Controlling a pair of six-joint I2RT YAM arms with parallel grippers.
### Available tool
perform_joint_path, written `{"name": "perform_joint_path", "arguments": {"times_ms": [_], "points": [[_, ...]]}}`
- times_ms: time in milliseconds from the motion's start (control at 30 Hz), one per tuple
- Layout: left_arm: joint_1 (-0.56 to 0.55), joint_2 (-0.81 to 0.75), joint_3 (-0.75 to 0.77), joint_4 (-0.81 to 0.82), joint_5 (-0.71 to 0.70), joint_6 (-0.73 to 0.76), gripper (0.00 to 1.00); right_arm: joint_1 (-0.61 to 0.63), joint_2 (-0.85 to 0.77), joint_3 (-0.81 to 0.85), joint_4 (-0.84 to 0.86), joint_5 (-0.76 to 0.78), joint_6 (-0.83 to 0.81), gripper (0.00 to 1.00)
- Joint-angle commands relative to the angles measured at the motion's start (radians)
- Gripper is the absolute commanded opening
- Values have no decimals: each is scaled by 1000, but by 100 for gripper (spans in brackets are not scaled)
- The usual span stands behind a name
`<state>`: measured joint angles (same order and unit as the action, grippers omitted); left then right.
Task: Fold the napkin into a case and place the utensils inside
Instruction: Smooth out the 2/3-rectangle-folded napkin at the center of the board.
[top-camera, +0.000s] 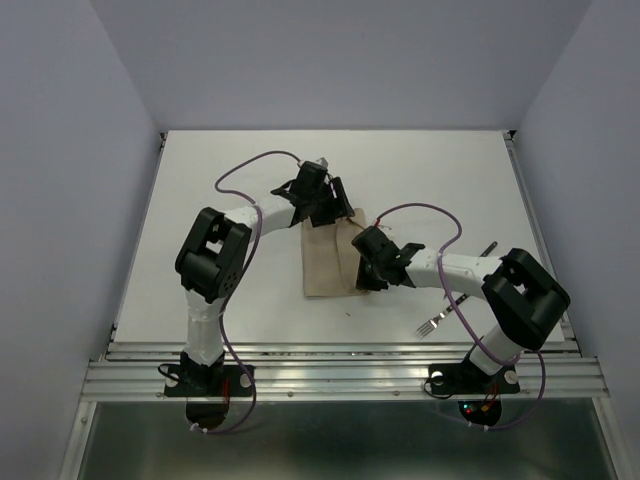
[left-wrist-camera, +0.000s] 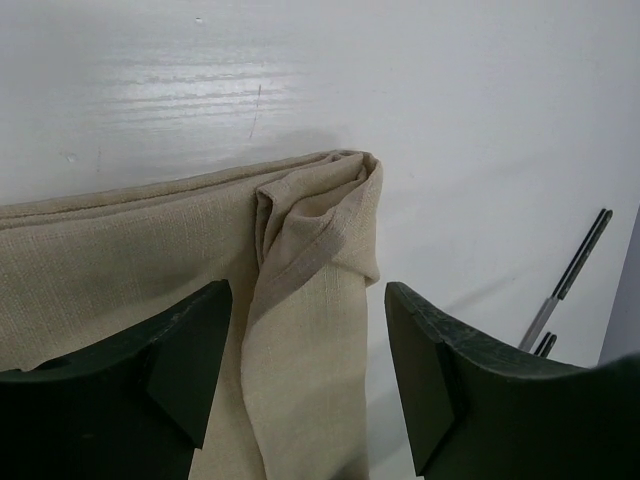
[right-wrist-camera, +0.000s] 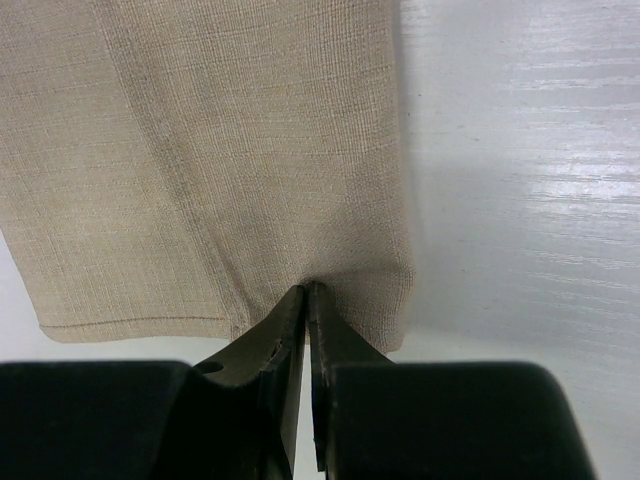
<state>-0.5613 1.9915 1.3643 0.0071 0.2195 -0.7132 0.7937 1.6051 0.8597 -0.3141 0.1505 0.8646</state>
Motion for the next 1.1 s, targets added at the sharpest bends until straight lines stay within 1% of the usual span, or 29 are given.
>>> {"name": "perform_joint_path", "arguments": {"times_ms": [0, 33, 133, 267, 433, 600, 800, 833, 900, 933, 967, 1000, 1033, 1067], "points": [[-3, 13, 81, -6, 6, 40, 72, 12, -4, -30, -94, 40, -1, 11], [-3, 23, 93, -30, 4, 41, 70, 12, -4, -30, -95, 40, 1, 11], [-5, 38, 111, -33, 3, 44, 67, 12, -4, -30, -97, 40, -1, 11], [-8, 55, 134, -41, 3, 49, 60, 12, 1, -25, -98, 40, -6, 11], [-9, 92, 165, -58, 1, 55, 59, 12, 7, -19, -100, 38, -6, 11], [-12, 112, 180, -64, -2, 60, 54, 12, 6, -19, -103, 38, -6, 11], [-15, 142, 208, -85, -17, 70, 55, 12, 10, -22, -108, 37, 2, 11], [-14, 144, 210, -85, -19, 72, 53, 12, 12, -21, -108, 37, 2, 11], [-14, 150, 213, -87, -23, 72, 47, 12, 12, -19, -106, 37, 4, 11], [-15, 151, 216, -91, -25, 73, 42, 12, 12, -22, -108, 37, 4, 11], [-15, 151, 216, -91, -26, 72, 35, 12, 10, -22, -108, 37, 5, 11], [-15, 151, 216, -91, -28, 73, 32, 12, 10, -22, -108, 38, 5, 11], [-14, 150, 217, -91, -28, 75, 25, 12, 10, -25, -108, 37, 5, 11], [-15, 148, 219, -91, -28, 75, 23, 12, 9, -25, -108, 37, 5, 11]]}}
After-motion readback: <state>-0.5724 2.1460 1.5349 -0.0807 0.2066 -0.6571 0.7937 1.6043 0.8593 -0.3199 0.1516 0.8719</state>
